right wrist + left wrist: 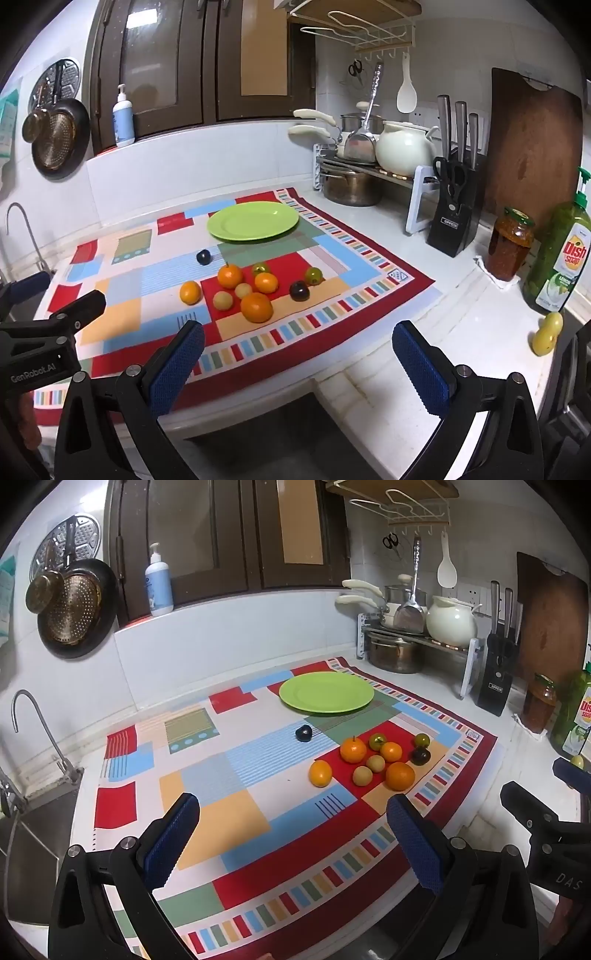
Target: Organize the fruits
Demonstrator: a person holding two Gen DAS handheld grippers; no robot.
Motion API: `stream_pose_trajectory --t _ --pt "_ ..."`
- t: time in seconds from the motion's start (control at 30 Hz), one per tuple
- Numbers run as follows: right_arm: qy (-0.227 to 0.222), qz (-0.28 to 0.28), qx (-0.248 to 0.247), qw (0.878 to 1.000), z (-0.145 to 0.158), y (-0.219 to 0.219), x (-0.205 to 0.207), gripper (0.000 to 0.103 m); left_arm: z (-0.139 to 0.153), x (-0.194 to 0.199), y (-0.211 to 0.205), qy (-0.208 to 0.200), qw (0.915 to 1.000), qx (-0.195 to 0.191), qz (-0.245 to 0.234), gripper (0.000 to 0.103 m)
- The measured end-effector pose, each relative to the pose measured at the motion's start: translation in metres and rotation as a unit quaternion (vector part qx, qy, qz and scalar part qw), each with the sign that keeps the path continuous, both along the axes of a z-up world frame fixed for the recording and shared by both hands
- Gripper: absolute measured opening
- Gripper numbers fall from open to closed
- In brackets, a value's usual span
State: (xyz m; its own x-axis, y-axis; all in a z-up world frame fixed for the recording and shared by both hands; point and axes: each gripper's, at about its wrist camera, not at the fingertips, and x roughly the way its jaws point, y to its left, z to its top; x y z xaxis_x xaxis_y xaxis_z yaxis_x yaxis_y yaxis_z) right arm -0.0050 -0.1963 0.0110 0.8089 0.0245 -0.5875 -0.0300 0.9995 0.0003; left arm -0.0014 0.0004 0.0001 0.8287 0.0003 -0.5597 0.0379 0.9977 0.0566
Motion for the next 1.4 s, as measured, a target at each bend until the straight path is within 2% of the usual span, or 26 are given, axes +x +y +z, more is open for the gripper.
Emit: stream_pose_trajectory --t 0.37,1.4 --pt "-0.006 0.005 0.000 1.000 0.001 0.014 -0.005 0.102 0.007 -0.006 0.008 -0.002 1.0000 0.007 -0.002 0.103" --pt "-0.019 0.009 0.015 1.000 0.016 0.016 -0.013 0.102 0.022 -0.017 0.013 -0.032 0.9994 0.008 -0.009 0.103"
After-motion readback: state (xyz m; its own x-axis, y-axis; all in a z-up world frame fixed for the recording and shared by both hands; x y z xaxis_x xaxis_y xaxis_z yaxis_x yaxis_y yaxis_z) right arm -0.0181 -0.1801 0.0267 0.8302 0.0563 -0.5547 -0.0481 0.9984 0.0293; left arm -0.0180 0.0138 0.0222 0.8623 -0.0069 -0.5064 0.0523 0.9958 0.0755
